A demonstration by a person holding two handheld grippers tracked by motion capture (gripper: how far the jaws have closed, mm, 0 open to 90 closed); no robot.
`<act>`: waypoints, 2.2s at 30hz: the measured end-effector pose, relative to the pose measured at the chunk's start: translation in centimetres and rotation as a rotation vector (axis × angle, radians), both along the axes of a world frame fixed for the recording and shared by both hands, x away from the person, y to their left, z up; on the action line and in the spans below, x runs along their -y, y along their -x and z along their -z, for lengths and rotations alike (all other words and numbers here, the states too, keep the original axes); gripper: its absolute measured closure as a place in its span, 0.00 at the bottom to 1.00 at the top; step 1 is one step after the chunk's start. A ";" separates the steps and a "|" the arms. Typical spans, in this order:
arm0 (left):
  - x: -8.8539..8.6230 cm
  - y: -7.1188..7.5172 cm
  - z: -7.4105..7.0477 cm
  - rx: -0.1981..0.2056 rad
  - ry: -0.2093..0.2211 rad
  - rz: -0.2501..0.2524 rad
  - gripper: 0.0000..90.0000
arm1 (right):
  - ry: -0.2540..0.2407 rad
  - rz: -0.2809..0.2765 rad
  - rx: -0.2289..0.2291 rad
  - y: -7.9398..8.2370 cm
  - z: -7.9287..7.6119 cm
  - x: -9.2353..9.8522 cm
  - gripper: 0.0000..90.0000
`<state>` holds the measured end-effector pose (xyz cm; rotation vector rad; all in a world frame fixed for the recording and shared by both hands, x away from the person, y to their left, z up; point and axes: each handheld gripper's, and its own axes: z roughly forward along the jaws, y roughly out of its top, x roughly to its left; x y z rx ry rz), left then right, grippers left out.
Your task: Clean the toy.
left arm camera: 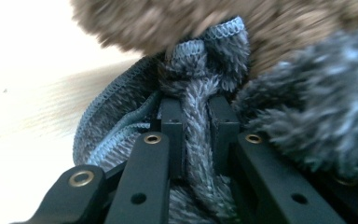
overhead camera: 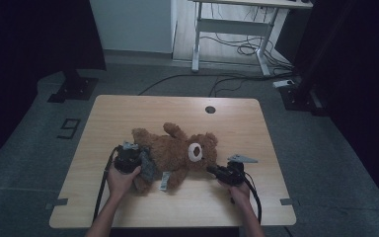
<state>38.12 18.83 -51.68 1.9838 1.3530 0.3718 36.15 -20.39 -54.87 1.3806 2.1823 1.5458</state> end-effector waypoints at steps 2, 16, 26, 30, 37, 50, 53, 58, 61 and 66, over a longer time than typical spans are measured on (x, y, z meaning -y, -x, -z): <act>-0.3 -0.1 0.1 -0.010 -0.003 -0.005 0.89 | 0.001 0.000 0.001 0.0 0.0 0.0 0.85; 0.0 1.5 -5.5 0.155 0.030 0.025 0.88 | 0.000 0.009 -0.004 -0.2 0.1 0.1 0.84; 7.2 -0.4 -9.4 0.209 0.060 0.159 0.88 | 0.000 0.010 -0.001 -0.2 0.1 0.1 0.84; 10.1 -1.6 -8.4 0.174 0.041 0.198 0.88 | 0.000 0.010 -0.002 -0.1 0.1 0.1 0.84; 10.0 -2.3 -6.5 0.126 0.052 0.190 0.88 | -0.001 0.007 0.002 -0.2 0.0 0.2 0.84; 5.2 -1.6 -6.6 0.126 0.029 0.100 0.88 | -0.002 0.004 0.001 -0.1 0.0 0.1 0.85; 4.0 -1.6 -6.1 0.121 0.013 0.072 0.88 | -0.004 0.005 0.001 -0.1 0.0 0.1 0.85; 1.1 -2.2 -4.2 0.058 0.010 -0.003 0.88 | -0.011 0.003 -0.001 -0.1 0.0 0.0 0.85; 0.0 -1.8 -3.7 0.058 0.025 -0.025 0.88 | -0.011 0.001 0.000 -0.1 0.0 0.1 0.85; 0.2 -0.9 -5.5 0.120 0.043 -0.011 0.88 | -0.006 0.007 -0.004 -0.2 0.1 0.1 0.85</act>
